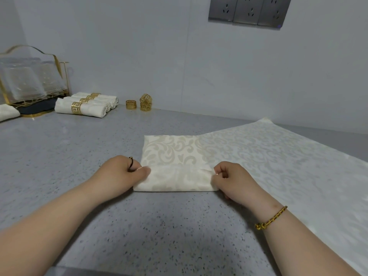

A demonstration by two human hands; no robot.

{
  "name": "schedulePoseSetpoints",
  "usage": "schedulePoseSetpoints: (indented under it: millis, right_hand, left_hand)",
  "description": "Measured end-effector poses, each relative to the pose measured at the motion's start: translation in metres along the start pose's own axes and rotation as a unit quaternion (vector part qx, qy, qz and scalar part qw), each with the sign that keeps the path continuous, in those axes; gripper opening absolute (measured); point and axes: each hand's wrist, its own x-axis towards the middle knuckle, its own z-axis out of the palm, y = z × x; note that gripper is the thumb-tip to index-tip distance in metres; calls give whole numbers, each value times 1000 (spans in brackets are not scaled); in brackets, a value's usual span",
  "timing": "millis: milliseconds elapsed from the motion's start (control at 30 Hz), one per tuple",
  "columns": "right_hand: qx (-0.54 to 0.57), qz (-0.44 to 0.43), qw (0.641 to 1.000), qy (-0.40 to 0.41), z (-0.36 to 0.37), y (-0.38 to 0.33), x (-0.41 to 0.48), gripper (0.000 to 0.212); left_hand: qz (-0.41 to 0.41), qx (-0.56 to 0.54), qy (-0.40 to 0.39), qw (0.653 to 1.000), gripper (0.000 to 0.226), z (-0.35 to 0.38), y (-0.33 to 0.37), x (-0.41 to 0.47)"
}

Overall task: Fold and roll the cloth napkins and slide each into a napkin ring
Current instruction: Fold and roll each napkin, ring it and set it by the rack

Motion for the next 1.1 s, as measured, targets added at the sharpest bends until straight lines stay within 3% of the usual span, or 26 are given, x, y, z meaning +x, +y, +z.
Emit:
schedulePoseSetpoints:
  millis: [167,267,367,667,800,967,1100]
  right_hand:
    - [-55,-22,998,22,6,3,3,27]
    - [-71,-23,997,35,8,7,7,13]
    - [-79,-23,996,44,10,7,9,7]
    - [-175,-35,978,110,16,-1,3,7]
    - [-184,-33,977,106,16,1,6,25]
    - [-274,-228,919,169,19,3,11,29]
    - [-300,-311,895,110,15,5,13,19]
  left_hand:
    - [25,10,50,998,45,4,-4,-6]
    - [30,-4,28,999,64,2,-5,-6]
    - [24,14,49,998,42,4,-8,-6]
    - [-5,74,87,993,20,10,-1,-4]
    - [20,116,107,987,16,9,2,-5]
    - [110,129,104,980,17,9,-2,-4]
    - [232,193,71,951,17,6,-8,0]
